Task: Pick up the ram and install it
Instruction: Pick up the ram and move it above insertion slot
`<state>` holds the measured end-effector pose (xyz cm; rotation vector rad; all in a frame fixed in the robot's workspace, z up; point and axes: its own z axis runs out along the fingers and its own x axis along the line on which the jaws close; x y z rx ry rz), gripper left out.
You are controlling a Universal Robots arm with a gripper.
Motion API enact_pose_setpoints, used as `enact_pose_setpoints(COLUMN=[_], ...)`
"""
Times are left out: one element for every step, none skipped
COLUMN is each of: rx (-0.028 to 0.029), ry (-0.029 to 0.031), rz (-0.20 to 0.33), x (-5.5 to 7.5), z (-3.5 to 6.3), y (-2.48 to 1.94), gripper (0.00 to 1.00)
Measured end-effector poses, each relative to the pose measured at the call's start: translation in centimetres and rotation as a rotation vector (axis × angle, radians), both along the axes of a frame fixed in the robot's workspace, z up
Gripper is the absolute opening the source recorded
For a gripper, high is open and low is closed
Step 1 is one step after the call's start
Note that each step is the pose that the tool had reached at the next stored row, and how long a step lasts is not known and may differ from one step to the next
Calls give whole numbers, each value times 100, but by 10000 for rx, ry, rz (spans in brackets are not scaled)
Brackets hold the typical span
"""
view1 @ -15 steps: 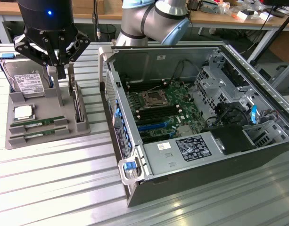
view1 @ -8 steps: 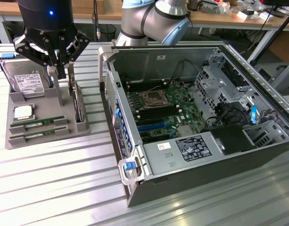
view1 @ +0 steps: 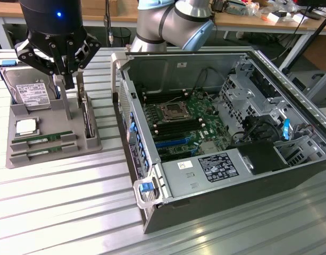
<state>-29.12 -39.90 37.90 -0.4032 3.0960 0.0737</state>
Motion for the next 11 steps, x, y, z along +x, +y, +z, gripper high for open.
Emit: enact_pose_setpoints(rx=[0,0,-1,0,-1,0,-1,0,0,-1,-1], ry=[1,0,1,0,1,0,1,1,0,0,0], rz=[99,157,201,240,316,372,429,498,545,583,610], x=[0,0,0,0,0,0,0,0,0,0,0], z=[0,0,0,0,0,0,0,0,0,0,0], y=[0,0,0,0,0,0,0,0,0,0,0], gripper=[11,11,11,11,11,11,11,11,11,11,11])
